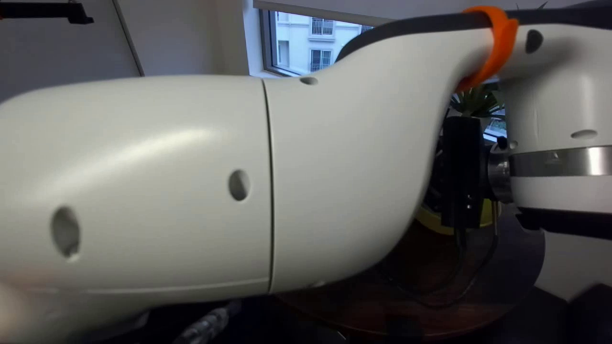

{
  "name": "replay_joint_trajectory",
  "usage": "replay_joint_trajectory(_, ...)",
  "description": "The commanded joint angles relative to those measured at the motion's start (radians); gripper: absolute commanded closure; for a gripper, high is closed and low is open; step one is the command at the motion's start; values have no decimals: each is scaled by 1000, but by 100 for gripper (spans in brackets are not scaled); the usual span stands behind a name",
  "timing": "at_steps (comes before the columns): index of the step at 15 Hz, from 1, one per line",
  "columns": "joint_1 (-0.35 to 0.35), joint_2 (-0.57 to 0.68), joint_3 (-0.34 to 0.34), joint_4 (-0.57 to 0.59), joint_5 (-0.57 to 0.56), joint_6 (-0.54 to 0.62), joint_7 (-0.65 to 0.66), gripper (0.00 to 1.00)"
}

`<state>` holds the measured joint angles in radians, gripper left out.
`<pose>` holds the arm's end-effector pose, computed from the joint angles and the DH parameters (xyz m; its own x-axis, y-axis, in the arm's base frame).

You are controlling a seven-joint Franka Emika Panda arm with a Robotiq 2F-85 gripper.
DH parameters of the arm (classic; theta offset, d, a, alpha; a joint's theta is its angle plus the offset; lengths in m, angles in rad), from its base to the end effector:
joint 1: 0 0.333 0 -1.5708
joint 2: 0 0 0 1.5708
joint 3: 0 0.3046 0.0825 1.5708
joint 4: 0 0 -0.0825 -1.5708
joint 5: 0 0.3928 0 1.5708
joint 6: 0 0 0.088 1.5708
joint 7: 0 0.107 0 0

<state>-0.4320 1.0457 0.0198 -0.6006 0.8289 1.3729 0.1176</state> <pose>0.7314 -0.2306 0.3813 0.8992 -0.3275 -0.2900 -0.4308 -0.5474 -0.7175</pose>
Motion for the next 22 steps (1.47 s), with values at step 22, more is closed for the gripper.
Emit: replay_joint_trajectory(22,186,-71,-36,145,-685,-121,-112,98)
